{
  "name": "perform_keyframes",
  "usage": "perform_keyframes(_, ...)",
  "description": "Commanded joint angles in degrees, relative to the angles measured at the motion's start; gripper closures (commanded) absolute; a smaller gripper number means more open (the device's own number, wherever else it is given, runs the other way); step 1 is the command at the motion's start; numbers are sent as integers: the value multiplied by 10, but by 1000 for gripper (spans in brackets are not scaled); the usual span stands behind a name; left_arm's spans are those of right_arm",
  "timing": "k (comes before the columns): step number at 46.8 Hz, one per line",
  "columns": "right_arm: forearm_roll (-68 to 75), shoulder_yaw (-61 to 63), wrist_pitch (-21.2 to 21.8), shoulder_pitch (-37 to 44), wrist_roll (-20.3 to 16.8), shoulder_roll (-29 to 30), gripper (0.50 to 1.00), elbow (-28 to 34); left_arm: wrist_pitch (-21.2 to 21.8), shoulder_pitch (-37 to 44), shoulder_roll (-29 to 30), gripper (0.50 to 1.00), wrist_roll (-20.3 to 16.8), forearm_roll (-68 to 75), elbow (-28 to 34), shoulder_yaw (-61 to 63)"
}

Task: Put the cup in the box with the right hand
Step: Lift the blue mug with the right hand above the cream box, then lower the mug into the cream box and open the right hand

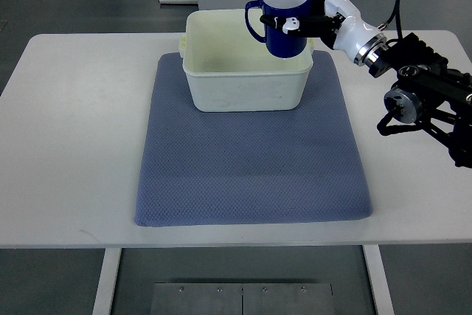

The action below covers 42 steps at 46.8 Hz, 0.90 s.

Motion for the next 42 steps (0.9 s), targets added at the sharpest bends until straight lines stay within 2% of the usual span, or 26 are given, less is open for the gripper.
perform_keyframes(1, 0, 1, 0, 5, -10, 26, 1000, -22, 0, 0, 0, 500, 0, -1, 0, 0)
perform_keyframes(21, 0, 5, -32, 17, -57, 134, 1000, -128, 0, 0, 0, 500, 0, 0, 0, 0)
perform_keyframes(36, 10, 7, -56, 15, -85, 182, 1000, -205, 0, 0, 0, 500, 0, -1, 0, 0)
perform_keyframes(42, 19, 7, -64, 12, -89, 183, 1000, -221, 0, 0, 0, 500, 0, 0, 0, 0)
